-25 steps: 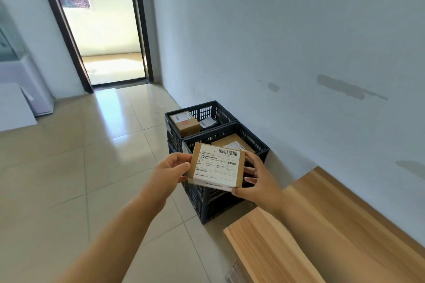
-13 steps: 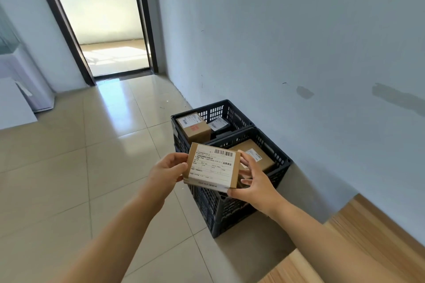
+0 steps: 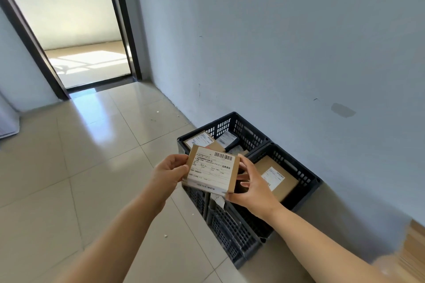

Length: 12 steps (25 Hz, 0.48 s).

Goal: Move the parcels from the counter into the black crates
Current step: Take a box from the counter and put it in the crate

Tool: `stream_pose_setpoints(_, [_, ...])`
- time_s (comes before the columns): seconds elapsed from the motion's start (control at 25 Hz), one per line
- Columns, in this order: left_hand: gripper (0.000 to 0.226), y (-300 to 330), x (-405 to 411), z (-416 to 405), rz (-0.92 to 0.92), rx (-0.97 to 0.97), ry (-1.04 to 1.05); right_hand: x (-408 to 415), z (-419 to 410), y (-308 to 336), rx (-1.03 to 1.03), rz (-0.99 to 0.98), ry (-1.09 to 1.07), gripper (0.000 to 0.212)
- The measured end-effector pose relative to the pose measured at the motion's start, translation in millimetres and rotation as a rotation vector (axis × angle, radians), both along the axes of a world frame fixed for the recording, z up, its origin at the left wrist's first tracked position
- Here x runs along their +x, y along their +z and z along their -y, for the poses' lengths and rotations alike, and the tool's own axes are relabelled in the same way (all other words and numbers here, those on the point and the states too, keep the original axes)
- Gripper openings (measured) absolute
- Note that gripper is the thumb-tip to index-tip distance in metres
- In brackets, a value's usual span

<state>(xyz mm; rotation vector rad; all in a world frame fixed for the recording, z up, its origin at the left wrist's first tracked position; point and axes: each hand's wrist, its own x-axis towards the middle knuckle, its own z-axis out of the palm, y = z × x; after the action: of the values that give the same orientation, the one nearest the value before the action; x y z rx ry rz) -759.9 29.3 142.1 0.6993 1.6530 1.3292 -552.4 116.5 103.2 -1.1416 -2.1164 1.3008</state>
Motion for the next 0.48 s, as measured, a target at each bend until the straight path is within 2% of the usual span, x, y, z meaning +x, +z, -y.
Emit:
stream_pose_setpoints(0.2, [0.021, -12.4, -45.7, -57.3, 0.022, -0.046, -0.082, -40.4, -30.9, -15.5, -0.044, 0.045, -0.147, 0.111])
stream_pose_setpoints(0.4, [0.021, -30.1, -69.9, -123.2, 0.021, -0.097, -0.191, -60.0, -83.7, -34.7, -0.055, 0.052, -0.221, 0.087])
stream_pose_setpoints(0.48, [0.021, -37.9, -82.1, -154.0, -0.004, -0.119, -0.229, -71.8, -109.8, -44.6, -0.07, 0.038, -0.239, 0.087])
